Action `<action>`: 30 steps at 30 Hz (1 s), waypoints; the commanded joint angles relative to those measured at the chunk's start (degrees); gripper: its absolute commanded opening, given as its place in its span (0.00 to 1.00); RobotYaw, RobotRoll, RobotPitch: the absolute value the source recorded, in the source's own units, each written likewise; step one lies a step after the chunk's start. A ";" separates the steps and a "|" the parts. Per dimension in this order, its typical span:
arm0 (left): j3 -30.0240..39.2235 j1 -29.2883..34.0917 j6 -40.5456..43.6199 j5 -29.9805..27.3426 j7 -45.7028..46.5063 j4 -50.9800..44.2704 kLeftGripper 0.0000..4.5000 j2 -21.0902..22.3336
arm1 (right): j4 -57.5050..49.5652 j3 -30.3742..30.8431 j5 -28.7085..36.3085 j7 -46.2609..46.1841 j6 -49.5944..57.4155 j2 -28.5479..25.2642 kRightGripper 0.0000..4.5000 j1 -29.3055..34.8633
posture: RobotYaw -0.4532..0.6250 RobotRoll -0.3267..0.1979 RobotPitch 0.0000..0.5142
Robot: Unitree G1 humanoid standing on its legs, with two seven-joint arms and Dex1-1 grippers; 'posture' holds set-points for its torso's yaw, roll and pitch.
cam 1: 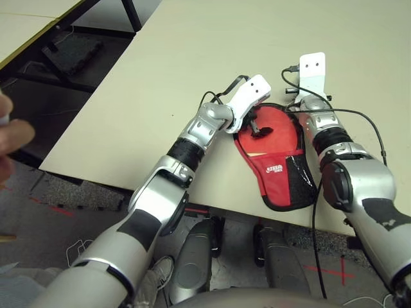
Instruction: Store the ping-pong paddle in its case and zip it.
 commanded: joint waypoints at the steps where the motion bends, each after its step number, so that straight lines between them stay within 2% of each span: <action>1: -2.73 3.16 1.64 3.79 0.28 6.99 1.00 1.15 | -15.85 -2.54 1.29 1.40 10.21 -6.39 0.11 4.47 | 0.39 0.62 0.37; 6: -2.57 2.67 0.26 3.79 0.69 8.97 1.00 0.37 | -32.24 -2.54 2.94 3.66 22.64 -7.34 0.11 10.54 | 0.36 0.62 0.37; 9: -2.51 2.36 -0.47 3.75 0.89 10.12 1.00 -0.27 | -38.50 -2.84 3.51 4.06 27.17 -6.95 0.11 13.29 | 0.35 0.62 0.37; 23: -0.42 -1.25 -4.03 3.31 2.53 16.74 1.00 -4.36 | -46.41 0.44 1.43 4.20 28.87 -6.21 0.11 20.29 | 0.31 0.62 0.42; 30: -1.08 -1.37 -4.95 4.37 1.52 19.35 1.00 -5.06 | -57.30 0.42 1.04 5.67 34.44 -7.02 0.11 27.34 | 0.29 0.62 0.46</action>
